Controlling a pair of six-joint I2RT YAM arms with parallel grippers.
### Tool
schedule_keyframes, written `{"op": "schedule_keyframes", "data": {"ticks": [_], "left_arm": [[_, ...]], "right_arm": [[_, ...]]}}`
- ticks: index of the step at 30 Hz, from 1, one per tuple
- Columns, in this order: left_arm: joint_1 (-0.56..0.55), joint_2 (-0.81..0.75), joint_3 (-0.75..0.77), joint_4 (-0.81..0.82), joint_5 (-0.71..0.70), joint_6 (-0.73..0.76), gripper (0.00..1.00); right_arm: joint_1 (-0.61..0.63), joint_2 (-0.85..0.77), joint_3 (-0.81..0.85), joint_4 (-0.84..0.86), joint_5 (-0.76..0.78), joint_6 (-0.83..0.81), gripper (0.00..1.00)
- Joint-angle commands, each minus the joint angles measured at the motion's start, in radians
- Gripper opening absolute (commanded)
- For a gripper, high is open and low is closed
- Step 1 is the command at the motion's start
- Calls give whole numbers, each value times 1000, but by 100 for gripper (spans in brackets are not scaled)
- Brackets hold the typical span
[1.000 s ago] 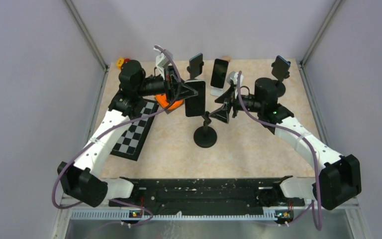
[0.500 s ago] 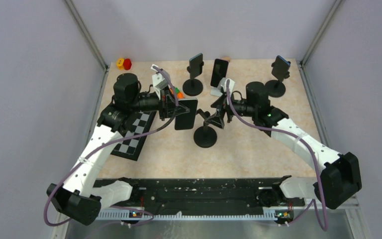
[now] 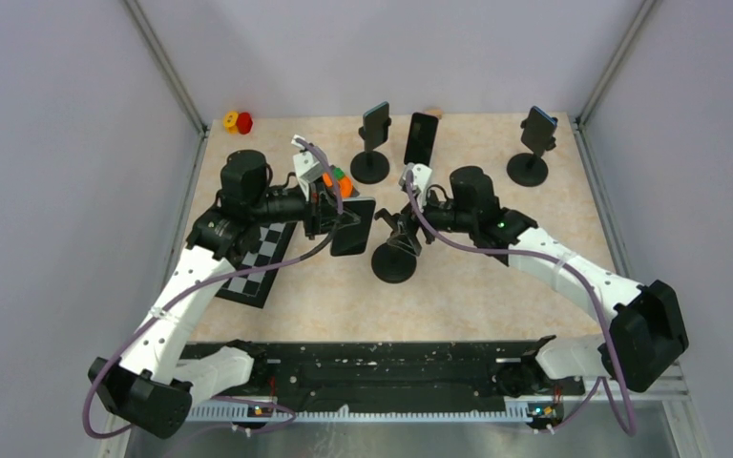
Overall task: Place the phone on the phone stand
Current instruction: Install the phone on the phone stand.
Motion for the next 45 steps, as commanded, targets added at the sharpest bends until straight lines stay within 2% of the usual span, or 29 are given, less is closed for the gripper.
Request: {"op": "schedule_keyframes", "data": {"ticks": [1,10,15,25,40,45], "left_arm": [[0,-35,-3,51,8,18,0],[-1,-23,8,50,27,40,0],[0,9,28,65,47,42,0],[-3,52,40,73,66,41,0],[-33,87,61,89,69,67,0],[-45,93,61,110,72,69,0]], "right_arm": [[19,1,25,-32,96,-38,76],[17,-26,69,-151,204,-140,75],[11,-57,47,-154,247,-163,75],[-63,-118,54,-168,253,-146,74],[-94,-147,32,-235,306,-141,67],[-99,-152,35,-264,261,-157,67]]}}
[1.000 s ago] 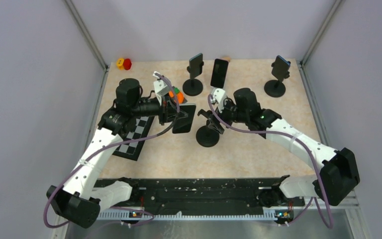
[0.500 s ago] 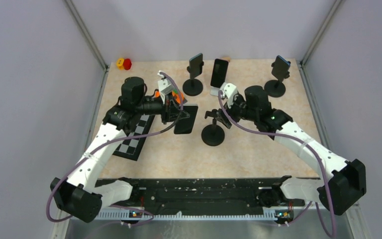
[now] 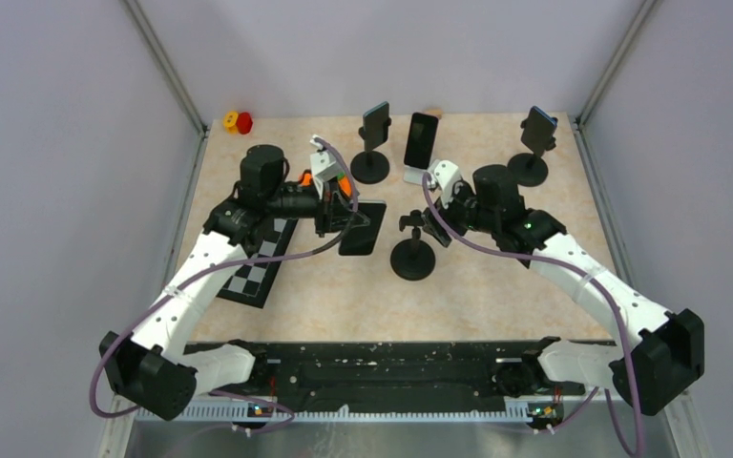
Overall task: Place the phone on the phone stand
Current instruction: Install the phone on the phone stand.
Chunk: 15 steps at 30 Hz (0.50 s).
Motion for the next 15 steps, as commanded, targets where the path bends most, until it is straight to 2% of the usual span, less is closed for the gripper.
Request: {"op": "schedule_keyframes", "data": {"ticks": [1,4,15], "left_arm": [[-13,-1,53,99,37,14,0],[-25,6,54,134,40,8,0],[-119,98,124,188,27,-10,0]], "right_arm": [[-14,-36,17,-30,-33,-18,66],[-14,-42,13,-33,-66,-25,65],[-54,-45,20,-24,-6,-33,54]]}}
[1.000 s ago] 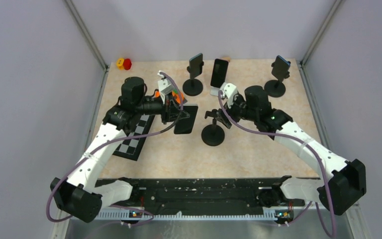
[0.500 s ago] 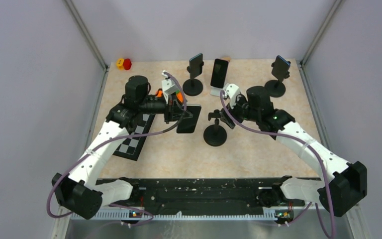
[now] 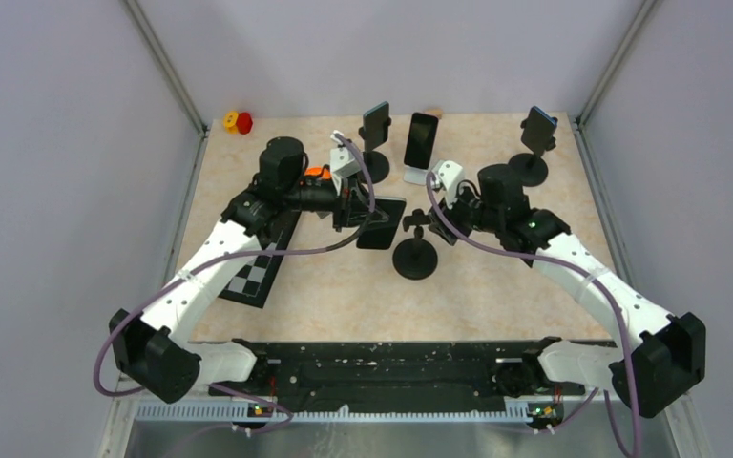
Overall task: Place the phone on the phone stand
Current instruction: Install the phone on the phone stand.
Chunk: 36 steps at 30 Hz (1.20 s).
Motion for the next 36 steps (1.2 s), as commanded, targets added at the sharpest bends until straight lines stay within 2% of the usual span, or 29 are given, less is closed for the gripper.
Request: {"op": "schedule_keyframes", "data": {"ticks": [1,12,24,36], "left_arm": [[-51,32,84,90,17,-8,0],[-107,126,136,164,30,-63,0],[-125,136,128,164,10,-39,0],[-139,190,155,204,113,-25,0]], "right_arm": [[-32,-39,19,17,30,-18,53],[-56,-48,8,1,9,-15,40],[-66,-39,-1,0,9,31,29],[-73,10,28,24,-20,66,4]]}}
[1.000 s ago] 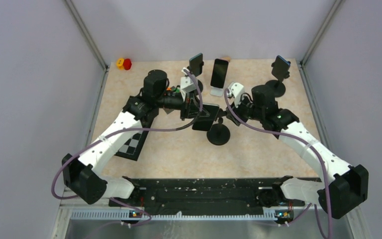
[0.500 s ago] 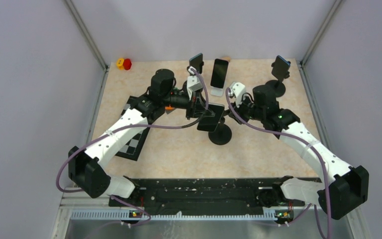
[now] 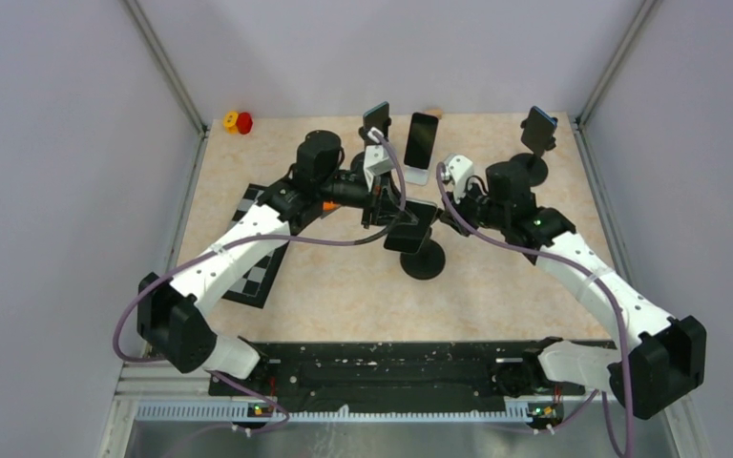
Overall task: Place the phone on the phone stand
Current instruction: Install the phone on the phone stand.
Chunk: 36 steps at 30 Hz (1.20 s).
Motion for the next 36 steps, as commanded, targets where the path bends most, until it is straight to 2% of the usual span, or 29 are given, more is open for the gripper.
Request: {"op": "schedule_keyframes", "data": {"ticks": [1,9,17,29,36], "left_arm": [[-13,18,63,93,80,23,0],[-30,63,108,90,152,13,0],[-91,102,117,82,217,51,0],[-121,297,322,-203,246,400,0],[-126,352,345,-251,256,509,0]], "right_arm": [[-15,22,31,41,-13,18,2],[-33,51,59,47,-40,35,0],[-54,79,87,49,-116,32,0],[-95,115,101,41,-238,46,0],[-109,131,101,46,-276,50,0]]}}
